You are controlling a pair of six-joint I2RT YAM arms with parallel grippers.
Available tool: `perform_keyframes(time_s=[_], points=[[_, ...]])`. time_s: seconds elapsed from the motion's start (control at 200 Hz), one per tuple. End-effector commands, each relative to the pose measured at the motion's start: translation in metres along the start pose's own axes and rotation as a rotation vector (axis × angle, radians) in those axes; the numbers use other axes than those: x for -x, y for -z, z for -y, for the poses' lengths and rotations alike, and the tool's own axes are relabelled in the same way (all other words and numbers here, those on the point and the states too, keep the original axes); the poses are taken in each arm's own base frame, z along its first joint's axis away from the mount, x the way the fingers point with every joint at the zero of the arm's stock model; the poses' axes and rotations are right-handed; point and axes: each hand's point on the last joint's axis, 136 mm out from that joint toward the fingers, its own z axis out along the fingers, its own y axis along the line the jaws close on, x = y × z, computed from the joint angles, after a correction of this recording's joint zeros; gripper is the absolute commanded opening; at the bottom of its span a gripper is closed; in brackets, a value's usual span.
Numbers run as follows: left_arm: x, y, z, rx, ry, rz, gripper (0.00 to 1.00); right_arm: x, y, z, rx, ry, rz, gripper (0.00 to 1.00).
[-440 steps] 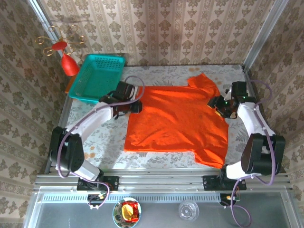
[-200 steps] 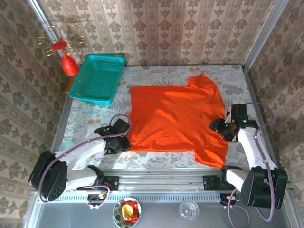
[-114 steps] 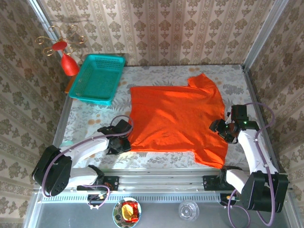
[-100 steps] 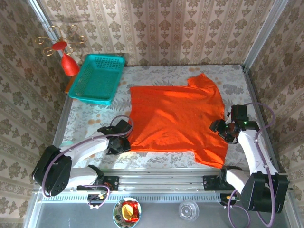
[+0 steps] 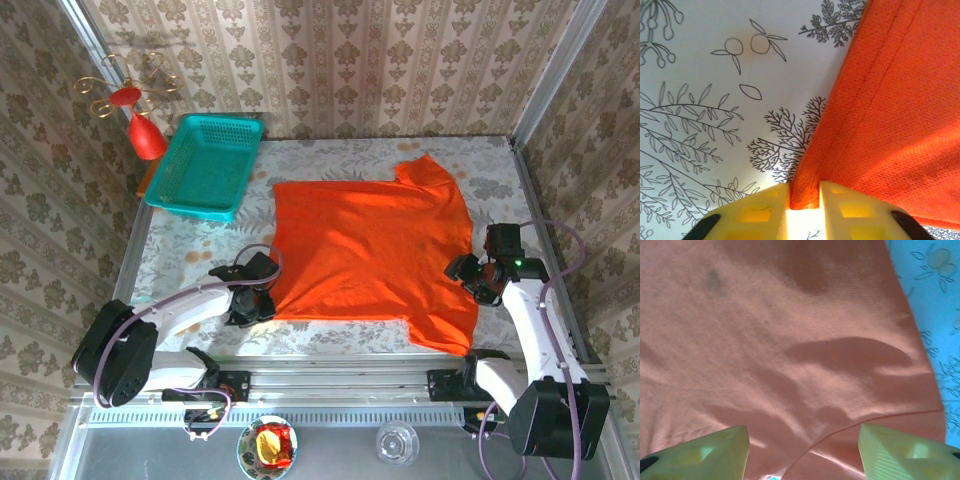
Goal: Fold the inside-out t-shirt
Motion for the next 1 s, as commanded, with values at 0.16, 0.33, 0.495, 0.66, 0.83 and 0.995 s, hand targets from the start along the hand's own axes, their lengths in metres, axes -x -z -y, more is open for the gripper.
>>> perform_keyframes(time_s=[0.16, 0.33, 0.495, 0.66, 0.83, 0.995], points=[[-0.005, -0.003, 0.001, -0.002, -0.021, -0.020, 0.12, -0.039, 0.011, 0.068, -0.312, -0.381, -0.016, 0.60], [-0.004, -0.004, 0.001, -0.004, -0.020, -0.014, 0.11, -0.063, 0.006, 0.086, -0.394, -0.488, -0.071, 0.59], [-0.005, -0.005, 0.001, -0.014, -0.017, -0.012, 0.12, -0.087, -0.001, 0.093, -0.434, -0.577, -0.146, 0.57], [-0.004, -0.004, 0.001, -0.018, -0.017, -0.012, 0.12, -0.100, -0.006, 0.094, -0.437, -0.646, -0.184, 0.57], [-0.003, -0.003, 0.002, -0.019, -0.024, -0.012, 0.12, -0.114, -0.020, 0.091, -0.407, -0.714, -0.226, 0.54], [-0.002, -0.004, 0.002, -0.015, -0.025, -0.013, 0.13, -0.119, -0.026, 0.095, -0.418, -0.741, -0.223, 0.52]])
